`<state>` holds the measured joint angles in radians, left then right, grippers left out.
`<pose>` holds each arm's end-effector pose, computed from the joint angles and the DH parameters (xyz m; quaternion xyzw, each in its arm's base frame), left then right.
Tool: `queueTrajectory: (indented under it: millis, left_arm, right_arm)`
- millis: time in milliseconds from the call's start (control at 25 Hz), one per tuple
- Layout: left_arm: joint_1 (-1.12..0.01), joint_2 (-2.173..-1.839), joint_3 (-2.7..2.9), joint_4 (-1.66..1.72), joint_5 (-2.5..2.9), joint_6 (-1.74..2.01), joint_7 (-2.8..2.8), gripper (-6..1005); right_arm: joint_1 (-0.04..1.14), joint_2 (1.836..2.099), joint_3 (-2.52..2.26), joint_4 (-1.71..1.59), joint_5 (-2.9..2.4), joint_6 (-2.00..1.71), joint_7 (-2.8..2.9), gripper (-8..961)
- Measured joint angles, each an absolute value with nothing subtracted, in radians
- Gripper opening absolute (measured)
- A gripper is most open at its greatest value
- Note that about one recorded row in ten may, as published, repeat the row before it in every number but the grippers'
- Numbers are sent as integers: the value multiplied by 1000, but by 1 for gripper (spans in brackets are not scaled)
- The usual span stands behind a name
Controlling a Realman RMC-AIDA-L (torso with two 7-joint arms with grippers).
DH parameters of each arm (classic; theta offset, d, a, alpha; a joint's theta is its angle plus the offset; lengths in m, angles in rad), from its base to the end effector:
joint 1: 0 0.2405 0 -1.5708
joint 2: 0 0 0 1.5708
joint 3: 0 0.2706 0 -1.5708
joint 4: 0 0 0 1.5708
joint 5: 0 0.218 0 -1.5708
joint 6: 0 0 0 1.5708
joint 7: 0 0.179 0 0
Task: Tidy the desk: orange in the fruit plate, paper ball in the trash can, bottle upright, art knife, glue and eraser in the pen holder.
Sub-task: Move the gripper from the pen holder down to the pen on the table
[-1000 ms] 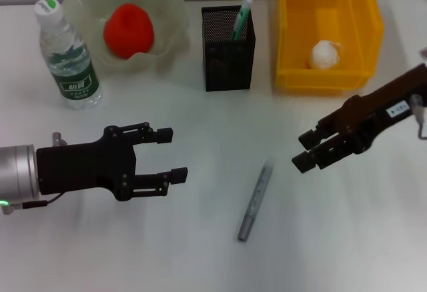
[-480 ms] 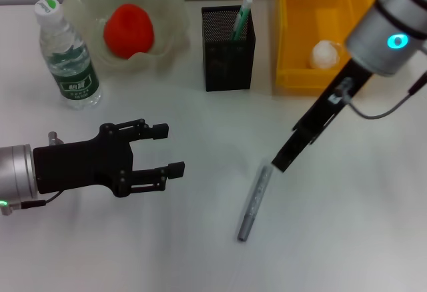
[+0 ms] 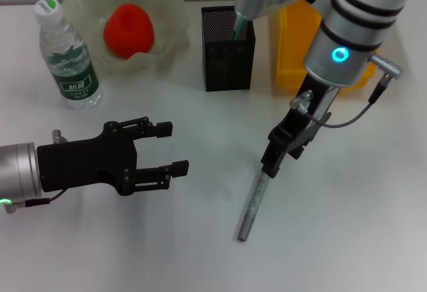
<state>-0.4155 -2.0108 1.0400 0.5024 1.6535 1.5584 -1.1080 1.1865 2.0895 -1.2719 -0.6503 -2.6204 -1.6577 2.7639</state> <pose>-0.2792 0.3096 -0.0565 -0.9451 -0.1468 -0.2734 0.1025 0.1315 0.3935 -0.0938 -0.8607 0.4150 -0.2914 0.0458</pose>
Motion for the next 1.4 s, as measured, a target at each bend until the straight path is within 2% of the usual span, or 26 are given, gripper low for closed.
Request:
queueTrajectory:
  millis: [560,1400]
  left_arm:
    - [-419,-2015,1028,503,1654,1560,-1116,779]
    - [-411,-2016,1011,503,1654,1563,-1124,778]
  right_arm:
    - [1210,2093,-1322,-548,-2537,-1558,2793,623]
    - [1158,2092,-1645,-601,-2364,-1467,2879,624]
